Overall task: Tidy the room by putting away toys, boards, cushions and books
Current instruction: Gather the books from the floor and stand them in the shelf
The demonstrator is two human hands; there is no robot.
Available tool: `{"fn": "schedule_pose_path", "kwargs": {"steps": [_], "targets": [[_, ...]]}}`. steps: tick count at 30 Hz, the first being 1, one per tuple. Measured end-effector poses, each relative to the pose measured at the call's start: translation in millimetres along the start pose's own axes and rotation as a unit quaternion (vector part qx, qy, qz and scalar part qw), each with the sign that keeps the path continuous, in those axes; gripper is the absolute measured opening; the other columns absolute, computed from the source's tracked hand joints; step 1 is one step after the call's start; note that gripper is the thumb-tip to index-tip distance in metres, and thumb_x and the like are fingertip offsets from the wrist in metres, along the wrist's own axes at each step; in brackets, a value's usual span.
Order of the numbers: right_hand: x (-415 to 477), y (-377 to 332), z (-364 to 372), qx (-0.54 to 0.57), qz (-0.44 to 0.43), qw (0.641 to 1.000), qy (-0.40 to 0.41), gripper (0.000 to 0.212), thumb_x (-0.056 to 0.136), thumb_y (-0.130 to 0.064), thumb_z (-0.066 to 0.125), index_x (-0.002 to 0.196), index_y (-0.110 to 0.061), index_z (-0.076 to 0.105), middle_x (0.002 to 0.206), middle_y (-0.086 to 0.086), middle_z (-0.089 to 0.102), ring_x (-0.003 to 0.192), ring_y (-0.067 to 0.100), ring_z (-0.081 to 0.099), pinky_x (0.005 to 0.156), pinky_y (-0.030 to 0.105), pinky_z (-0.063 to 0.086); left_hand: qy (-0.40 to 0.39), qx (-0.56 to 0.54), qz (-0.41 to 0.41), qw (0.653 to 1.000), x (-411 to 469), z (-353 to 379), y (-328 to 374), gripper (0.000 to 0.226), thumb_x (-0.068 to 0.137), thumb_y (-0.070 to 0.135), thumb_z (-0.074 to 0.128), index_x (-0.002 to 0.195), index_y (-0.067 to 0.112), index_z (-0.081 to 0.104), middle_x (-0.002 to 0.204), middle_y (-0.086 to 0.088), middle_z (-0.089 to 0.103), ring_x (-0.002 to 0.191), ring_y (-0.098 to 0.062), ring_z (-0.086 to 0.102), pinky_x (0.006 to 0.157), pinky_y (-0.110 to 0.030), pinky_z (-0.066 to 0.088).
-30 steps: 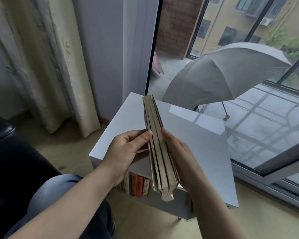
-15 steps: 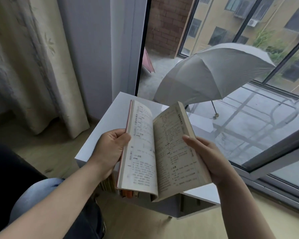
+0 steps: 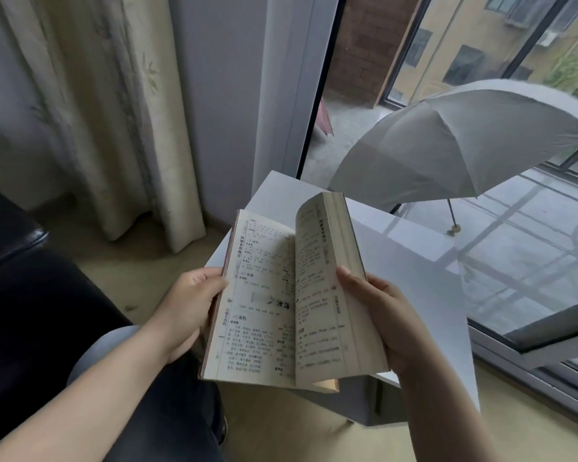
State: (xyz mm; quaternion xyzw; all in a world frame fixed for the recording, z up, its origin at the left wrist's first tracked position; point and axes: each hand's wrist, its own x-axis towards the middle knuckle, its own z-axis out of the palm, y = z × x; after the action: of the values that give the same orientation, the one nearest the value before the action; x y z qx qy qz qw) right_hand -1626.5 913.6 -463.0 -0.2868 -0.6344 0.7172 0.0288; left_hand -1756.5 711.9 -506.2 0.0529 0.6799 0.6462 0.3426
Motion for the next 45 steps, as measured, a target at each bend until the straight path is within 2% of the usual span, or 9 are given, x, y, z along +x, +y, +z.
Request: {"fn": "schedule_pose_path", "kwargs": {"steps": [4,10,14,18,23,28,31,39,45], "targets": [[2.6,7.1,13.2,0.021,0.012,1.0,0.006,0.025,0.087,-0.03,0.062,0.091,-0.007,0.069,0.083,0.013,0.073,0.068,0.022,0.069,0.065,0.034,0.057,-0.005,-0.06,-0.009,0.998,2.8,4.3,-3.5,0.032,0.101,0.02,0.039,0.098,0.004,0.066,0.071,-0.005,0.072,0.056,-0.011,0.067,0.043,-0.019,0.048],[5.7,10.6,15.7,0.004,0.004,1.0,0.0,0.025,0.091,-0.031,0.057,0.093,-0.01,0.07,0.088,0.014,0.073,0.073,0.026,0.07,0.067,0.037,0.058,-0.004,-0.074,-0.012,0.997,5.1,2.5,-6.5,0.049,0.098,0.045,0.034,0.109,0.011,0.068,0.097,-0.013,0.072,0.086,-0.022,0.07,0.074,-0.033,0.055],[6.3,12.9,11.9,0.015,0.006,1.0,-0.005,0.033,0.086,-0.038,0.064,0.099,-0.008,0.069,0.095,0.016,0.073,0.078,0.03,0.07,0.073,0.042,0.058,-0.007,-0.068,-0.008,0.998,2.7,2.1,-7.1,0.05,0.098,0.047,0.033,0.112,0.013,0.068,0.108,-0.016,0.07,0.093,-0.025,0.069,0.08,-0.039,0.054],[4.8,13.9,10.7,0.035,0.007,0.999,-0.02,0.03,0.09,-0.031,0.055,0.103,-0.005,0.066,0.089,0.014,0.072,0.072,0.026,0.07,0.059,0.033,0.059,-0.02,-0.051,0.005,0.998,1.6,3.7,-5.5,0.049,0.099,0.046,0.03,0.117,0.017,0.065,0.111,-0.011,0.07,0.104,-0.024,0.067,0.093,-0.044,0.05],[5.2,15.6,8.0,0.056,0.007,0.998,-0.013,0.025,0.091,-0.027,0.055,0.1,-0.006,0.066,0.085,0.014,0.073,0.067,0.025,0.071,0.053,0.03,0.057,-0.008,-0.071,0.003,0.997,2.5,3.8,-5.9,0.048,0.099,0.045,0.031,0.113,0.015,0.066,0.101,-0.009,0.073,0.096,-0.024,0.068,0.079,-0.037,0.053],[4.9,14.2,2.6,0.062,0.007,0.998,-0.004,0.037,0.08,-0.035,0.059,0.102,-0.006,0.067,0.091,0.018,0.073,0.072,0.029,0.071,0.06,0.036,0.06,-0.027,-0.072,0.005,0.997,2.4,3.1,-6.6,0.05,0.098,0.048,0.029,0.119,0.017,0.064,0.11,-0.011,0.07,0.103,-0.023,0.067,0.089,-0.042,0.052],[4.6,14.9,-1.2,0.096,0.02,0.995,0.008,0.029,0.086,-0.032,0.058,0.095,-0.007,0.069,0.086,0.015,0.073,0.067,0.025,0.071,0.058,0.033,0.059,-0.023,-0.084,0.009,0.996,4.5,2.8,-8.1,0.05,0.098,0.047,0.03,0.118,0.018,0.064,0.108,-0.01,0.071,0.097,-0.019,0.068,0.08,-0.036,0.054],[3.7,18.0,-1.1,0.095,0.039,0.994,0.025,0.047,0.079,-0.04,0.06,0.11,-0.005,0.068,0.105,0.022,0.07,0.094,0.041,0.068,0.085,0.052,0.054,-0.029,-0.072,0.0,0.997,1.9,4.2,-6.7,0.056,0.097,0.052,0.025,0.117,0.017,0.064,0.099,-0.006,0.073,0.089,-0.016,0.07,0.072,-0.032,0.052],[3.6,18.1,-0.5,0.076,0.038,0.996,0.035,0.044,0.075,-0.043,0.062,0.1,-0.008,0.07,0.094,0.018,0.072,0.077,0.031,0.07,0.071,0.042,0.057,-0.041,-0.112,-0.007,0.993,-1.8,3.2,-5.2,0.061,0.093,0.061,0.027,0.126,0.017,0.054,0.107,-0.016,0.07,0.096,-0.024,0.069,0.085,-0.042,0.051]]}}
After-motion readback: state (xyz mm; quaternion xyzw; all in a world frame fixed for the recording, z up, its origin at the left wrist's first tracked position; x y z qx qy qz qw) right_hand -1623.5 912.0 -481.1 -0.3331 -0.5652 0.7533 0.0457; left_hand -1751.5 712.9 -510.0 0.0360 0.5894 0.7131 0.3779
